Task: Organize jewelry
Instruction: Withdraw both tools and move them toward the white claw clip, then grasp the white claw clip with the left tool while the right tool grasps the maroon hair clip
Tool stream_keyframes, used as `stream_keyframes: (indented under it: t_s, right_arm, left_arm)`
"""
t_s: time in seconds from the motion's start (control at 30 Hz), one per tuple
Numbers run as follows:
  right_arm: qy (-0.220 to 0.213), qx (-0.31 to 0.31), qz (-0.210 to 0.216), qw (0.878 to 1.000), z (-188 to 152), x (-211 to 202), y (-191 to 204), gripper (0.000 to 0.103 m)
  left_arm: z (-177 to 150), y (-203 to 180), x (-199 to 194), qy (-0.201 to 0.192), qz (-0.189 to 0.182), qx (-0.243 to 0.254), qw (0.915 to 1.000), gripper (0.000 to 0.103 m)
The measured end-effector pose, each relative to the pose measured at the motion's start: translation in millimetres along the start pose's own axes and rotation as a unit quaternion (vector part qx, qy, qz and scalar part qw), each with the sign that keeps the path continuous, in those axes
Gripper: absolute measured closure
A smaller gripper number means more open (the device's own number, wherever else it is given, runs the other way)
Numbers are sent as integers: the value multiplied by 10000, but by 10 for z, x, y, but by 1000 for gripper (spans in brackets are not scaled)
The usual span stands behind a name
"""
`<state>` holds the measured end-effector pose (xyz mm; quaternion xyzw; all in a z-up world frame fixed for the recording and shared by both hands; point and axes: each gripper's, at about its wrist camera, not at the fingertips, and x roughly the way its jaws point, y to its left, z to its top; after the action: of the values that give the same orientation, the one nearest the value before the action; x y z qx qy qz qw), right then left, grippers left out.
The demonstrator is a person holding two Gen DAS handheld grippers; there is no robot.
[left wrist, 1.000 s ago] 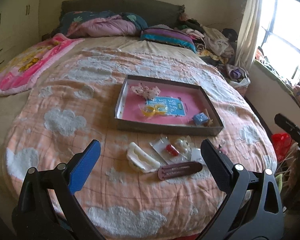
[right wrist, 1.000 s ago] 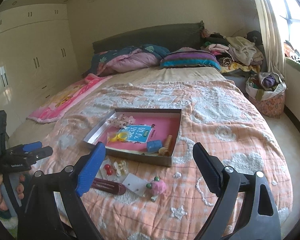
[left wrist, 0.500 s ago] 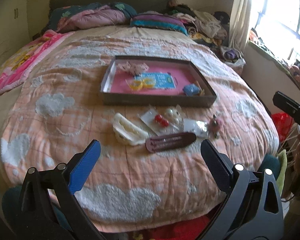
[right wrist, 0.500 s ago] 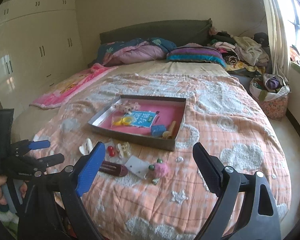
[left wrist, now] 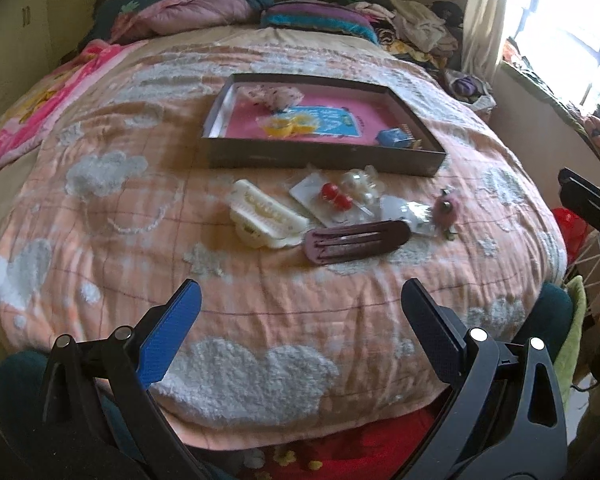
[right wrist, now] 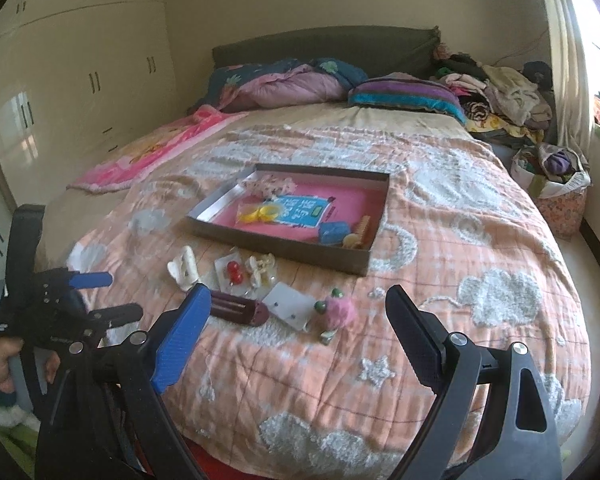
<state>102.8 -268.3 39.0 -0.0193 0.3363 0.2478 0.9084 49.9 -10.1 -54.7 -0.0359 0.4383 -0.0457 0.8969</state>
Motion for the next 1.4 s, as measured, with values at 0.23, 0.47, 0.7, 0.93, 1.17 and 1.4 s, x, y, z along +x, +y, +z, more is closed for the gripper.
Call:
stream_keyframes:
  t_s: [0.23,0.47,0.7,0.93,1.17,1.4]
  right_arm:
    - [261,-178,190,9993,-61,217,157,15]
    - [542,-314,447,9970,-133,476,294,15]
    - [866,-300,675,9935,-204,764,391,15]
    - [1129,-337,796,9898,-296,985,497,15]
    - [1232,-293,794,9888,-321,1094,511,15]
    - [1392,-83,866,9864,-317,1268,512,15]
  left_arm:
    - [29,250,81,40,145,-328,9994,9]
    - [95,458,200,90,126,-667,9977,9]
    - [222,579,405,206,-160,-1002,9946,10]
    - [396,602,690,412,-561,-1322,9888,10]
    - [474,582,1002,700,-636,-1488,9843,10]
    - [479,476,1142,733,-117,-855,9936,24]
